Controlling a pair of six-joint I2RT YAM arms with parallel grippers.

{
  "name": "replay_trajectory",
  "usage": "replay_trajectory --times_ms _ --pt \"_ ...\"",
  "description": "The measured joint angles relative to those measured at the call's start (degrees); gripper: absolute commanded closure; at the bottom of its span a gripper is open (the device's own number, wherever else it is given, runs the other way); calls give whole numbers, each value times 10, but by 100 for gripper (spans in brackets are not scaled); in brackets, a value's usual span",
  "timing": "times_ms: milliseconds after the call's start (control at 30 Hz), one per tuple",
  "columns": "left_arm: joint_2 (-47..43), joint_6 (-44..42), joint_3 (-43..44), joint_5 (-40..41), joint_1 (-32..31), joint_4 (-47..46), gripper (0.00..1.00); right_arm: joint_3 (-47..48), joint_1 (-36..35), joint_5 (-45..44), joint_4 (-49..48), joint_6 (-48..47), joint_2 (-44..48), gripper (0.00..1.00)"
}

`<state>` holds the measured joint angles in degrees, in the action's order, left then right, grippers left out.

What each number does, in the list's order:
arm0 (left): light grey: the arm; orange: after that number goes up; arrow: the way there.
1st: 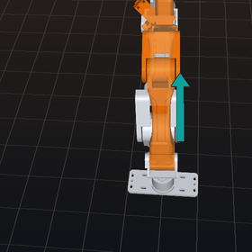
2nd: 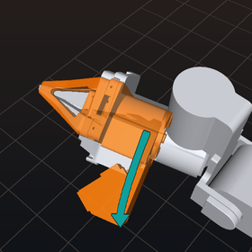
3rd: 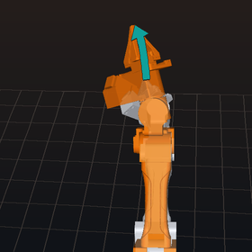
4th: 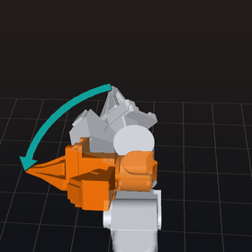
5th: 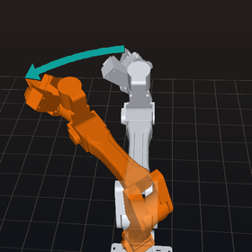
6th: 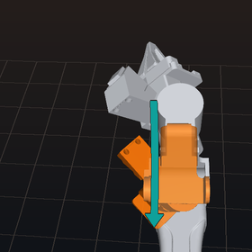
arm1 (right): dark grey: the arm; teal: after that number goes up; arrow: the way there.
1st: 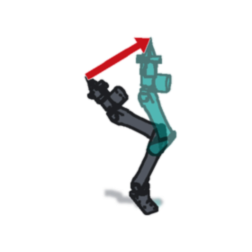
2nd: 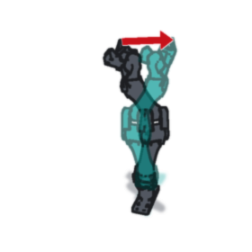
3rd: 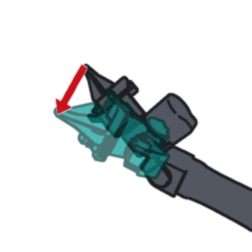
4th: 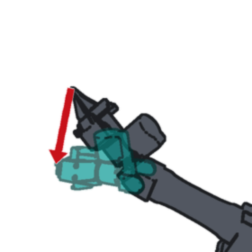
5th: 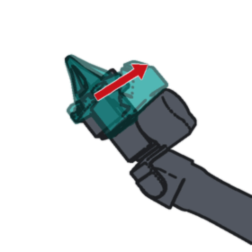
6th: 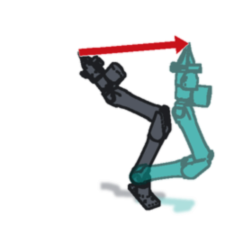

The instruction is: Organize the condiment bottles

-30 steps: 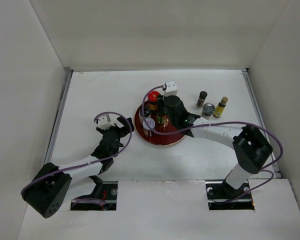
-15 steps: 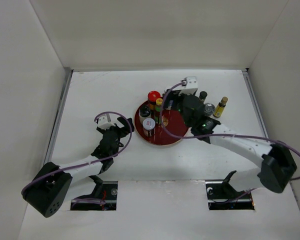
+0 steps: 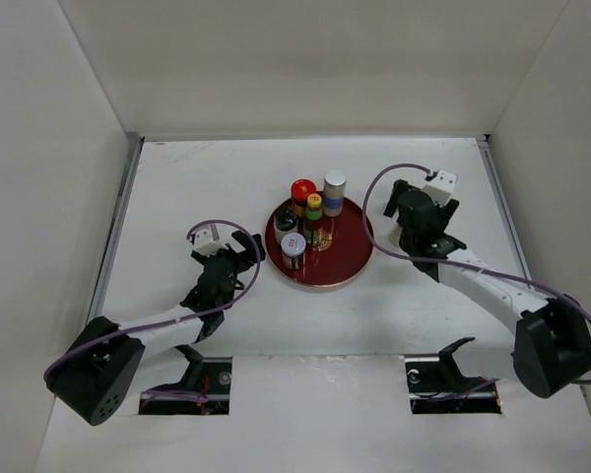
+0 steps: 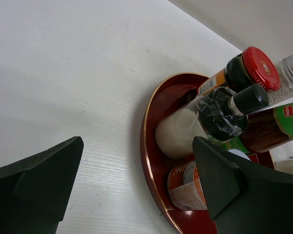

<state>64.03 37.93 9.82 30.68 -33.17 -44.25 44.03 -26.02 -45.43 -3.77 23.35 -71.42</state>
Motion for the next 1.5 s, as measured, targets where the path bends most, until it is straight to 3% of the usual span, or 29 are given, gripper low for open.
replay_trajectory --times_ms 267,433,633,1033,1300,1400,1500 --pt "10 1 0 -6 0 1 3 2 36 56 0 18 -86 2" --pt "12 2 0 -9 1 0 3 2 46 73 -5 25 -117 32" --pt "16 3 0 -10 1 0 3 2 35 57 -18 9 -118 45" --pt "17 4 0 -14 1 0 3 18 -83 4 -87 -77 -93 46" --pt "17 5 0 -16 2 0 3 96 -108 57 -152 -72 -200 43" --pt "16 5 0 -18 2 1 3 107 -112 73 -162 -64 -246 38" --pt "16 5 0 -19 3 1 3 107 -113 82 -161 -54 -270 27"
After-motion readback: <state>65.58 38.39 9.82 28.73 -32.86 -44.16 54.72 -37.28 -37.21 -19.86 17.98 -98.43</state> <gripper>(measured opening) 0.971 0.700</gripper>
